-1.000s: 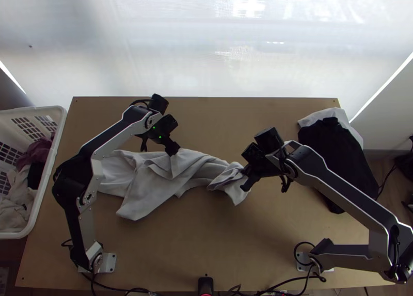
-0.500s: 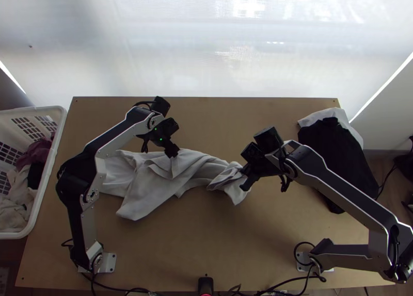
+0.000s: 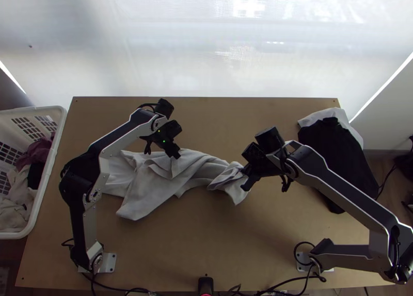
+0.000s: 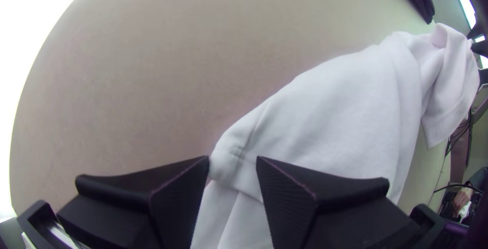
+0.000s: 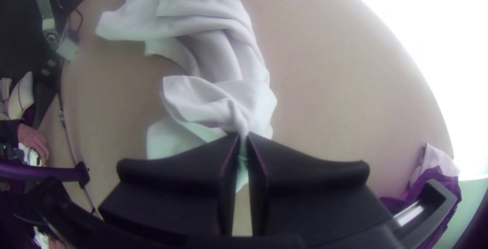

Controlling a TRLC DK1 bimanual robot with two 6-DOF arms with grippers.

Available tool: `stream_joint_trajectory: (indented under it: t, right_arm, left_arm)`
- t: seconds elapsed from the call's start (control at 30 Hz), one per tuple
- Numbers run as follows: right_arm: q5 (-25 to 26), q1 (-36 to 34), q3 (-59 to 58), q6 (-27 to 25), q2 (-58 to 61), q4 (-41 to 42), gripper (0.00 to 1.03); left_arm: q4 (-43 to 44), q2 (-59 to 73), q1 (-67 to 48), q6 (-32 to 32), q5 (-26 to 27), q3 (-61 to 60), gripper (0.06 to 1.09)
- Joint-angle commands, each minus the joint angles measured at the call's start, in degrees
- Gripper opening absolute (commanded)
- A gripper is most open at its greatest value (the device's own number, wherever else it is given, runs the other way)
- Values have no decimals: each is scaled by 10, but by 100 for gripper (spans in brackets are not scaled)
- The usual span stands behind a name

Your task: Fold the t-shirt

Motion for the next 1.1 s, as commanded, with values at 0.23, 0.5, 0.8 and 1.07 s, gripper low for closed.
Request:
stream_joint_trajectory:
  t: [0.23, 0.5, 0.8, 1.07]
  right_arm:
    - [0, -6, -13, -5, -11, 0, 3]
    - [-10, -29, 18, -3, -15, -12, 3]
    - [-62, -116, 169, 8, -34, -93, 3]
    - [-118, -196, 283, 20, -27, -169, 3]
  left_arm:
    - [6, -2, -3, -9, 3, -7, 11]
    - [-59, -60, 19, -8, 7, 38, 9]
    - [-160, -169, 102, -34, 39, 152, 9]
    - [-235, -229, 182, -31, 39, 286, 9]
